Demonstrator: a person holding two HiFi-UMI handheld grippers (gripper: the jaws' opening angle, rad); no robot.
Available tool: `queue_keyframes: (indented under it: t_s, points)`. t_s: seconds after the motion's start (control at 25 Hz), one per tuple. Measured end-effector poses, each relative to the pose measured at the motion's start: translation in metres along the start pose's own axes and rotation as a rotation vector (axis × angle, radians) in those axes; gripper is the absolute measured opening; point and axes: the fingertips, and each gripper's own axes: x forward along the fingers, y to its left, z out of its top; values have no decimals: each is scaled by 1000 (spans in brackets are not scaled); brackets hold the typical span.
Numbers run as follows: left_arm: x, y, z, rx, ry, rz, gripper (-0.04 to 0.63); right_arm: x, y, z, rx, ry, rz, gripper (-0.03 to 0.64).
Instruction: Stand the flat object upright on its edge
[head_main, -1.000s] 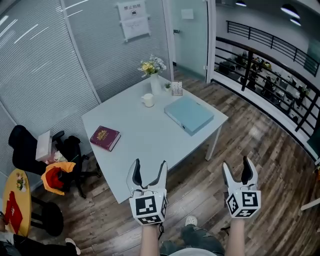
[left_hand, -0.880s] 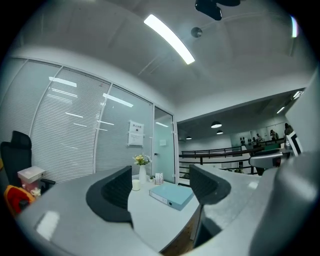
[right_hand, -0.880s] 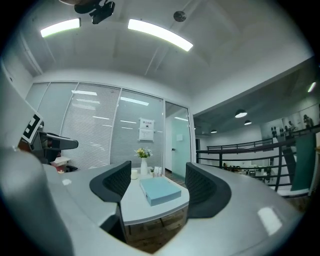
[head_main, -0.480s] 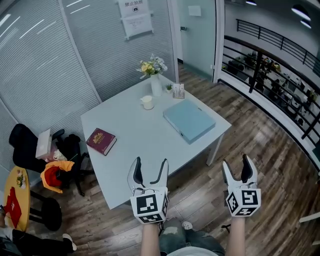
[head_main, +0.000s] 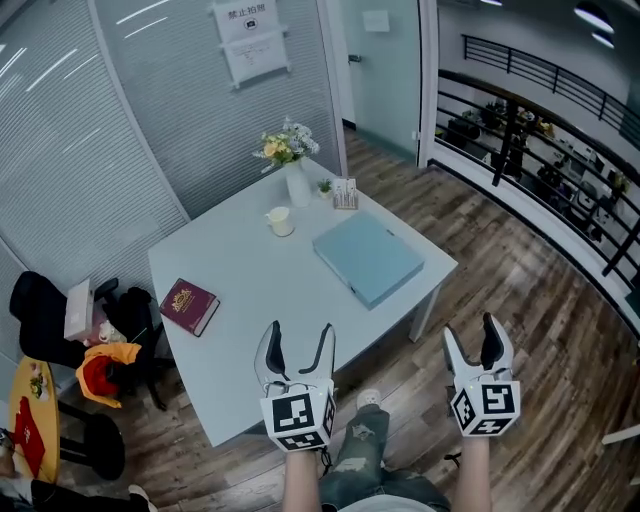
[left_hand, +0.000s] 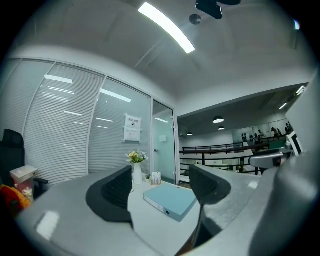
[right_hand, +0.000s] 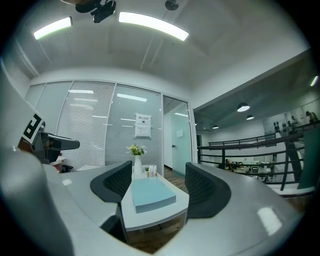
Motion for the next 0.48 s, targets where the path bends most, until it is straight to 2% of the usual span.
queue_keyframes:
  t_s: [0.24, 0.48]
  points:
    - [62, -5, -6, -1, 2, -39, 348, 53, -17, -5, 0, 9, -21, 351]
    - [135, 4, 0, -15, -3, -47, 348, 119, -31, 7, -12, 1, -28, 351]
